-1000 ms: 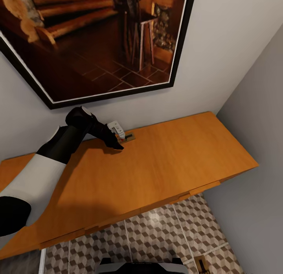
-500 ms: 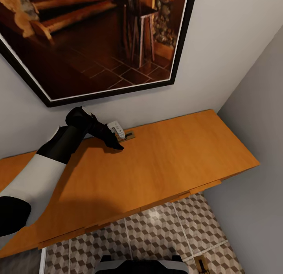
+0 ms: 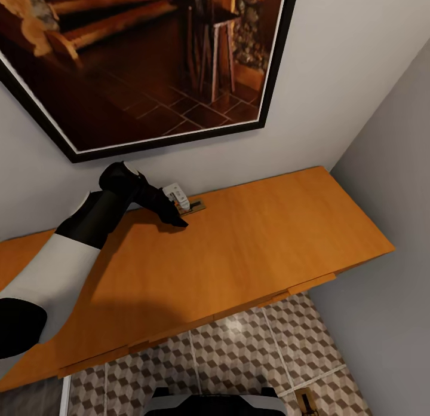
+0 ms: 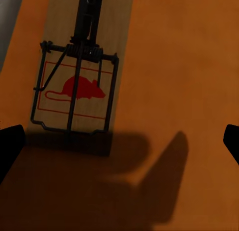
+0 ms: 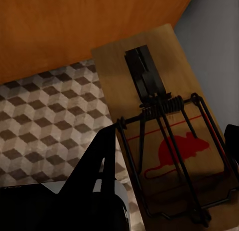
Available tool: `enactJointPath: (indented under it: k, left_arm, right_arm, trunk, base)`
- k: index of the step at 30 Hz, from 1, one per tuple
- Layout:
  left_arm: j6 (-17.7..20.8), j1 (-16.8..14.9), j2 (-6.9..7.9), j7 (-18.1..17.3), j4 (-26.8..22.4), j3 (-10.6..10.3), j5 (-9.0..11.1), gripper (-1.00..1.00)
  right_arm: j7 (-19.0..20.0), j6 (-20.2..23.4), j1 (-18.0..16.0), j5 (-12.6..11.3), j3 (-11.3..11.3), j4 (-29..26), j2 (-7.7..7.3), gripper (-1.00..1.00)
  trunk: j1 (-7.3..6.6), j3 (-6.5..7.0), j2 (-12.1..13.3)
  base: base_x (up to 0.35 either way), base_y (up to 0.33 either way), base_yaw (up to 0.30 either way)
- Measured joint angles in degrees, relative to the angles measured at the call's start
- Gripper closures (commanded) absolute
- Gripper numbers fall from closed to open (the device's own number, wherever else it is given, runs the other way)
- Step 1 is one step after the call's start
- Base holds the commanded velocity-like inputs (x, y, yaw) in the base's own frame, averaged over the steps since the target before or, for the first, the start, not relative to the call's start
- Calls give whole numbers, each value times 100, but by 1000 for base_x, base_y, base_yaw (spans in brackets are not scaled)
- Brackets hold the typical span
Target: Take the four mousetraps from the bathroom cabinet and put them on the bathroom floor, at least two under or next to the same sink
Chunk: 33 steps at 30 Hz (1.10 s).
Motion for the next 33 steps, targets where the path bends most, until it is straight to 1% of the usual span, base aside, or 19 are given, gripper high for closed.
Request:
enactJointPath:
  k: [16, 21, 28, 33]
  left_arm:
    - [0, 3, 5, 8, -31, 8, -8, -100]
    - [2, 2, 39, 16, -35, 8, -9, -100]
    - [5, -1, 74, 110, -42, 5, -9, -100]
    - [13, 0, 79, 277, -42, -4, -9, -100]
  right_arm:
    - [0, 0, 0, 0, 0, 0, 0, 100]
    - [0, 0, 0, -1, 0, 0, 0, 100]
    - [0, 0, 0, 0, 0, 0, 0, 100]
    - [0, 0, 0, -1, 0, 0, 0, 100]
  trunk:
    - [0, 0, 0]
    - [0, 0, 0]
    - [0, 0, 0]
    - [0, 0, 0]
  base:
    - [0, 0, 0]
    - [0, 0, 0]
    - [0, 0, 0]
    - [0, 0, 0]
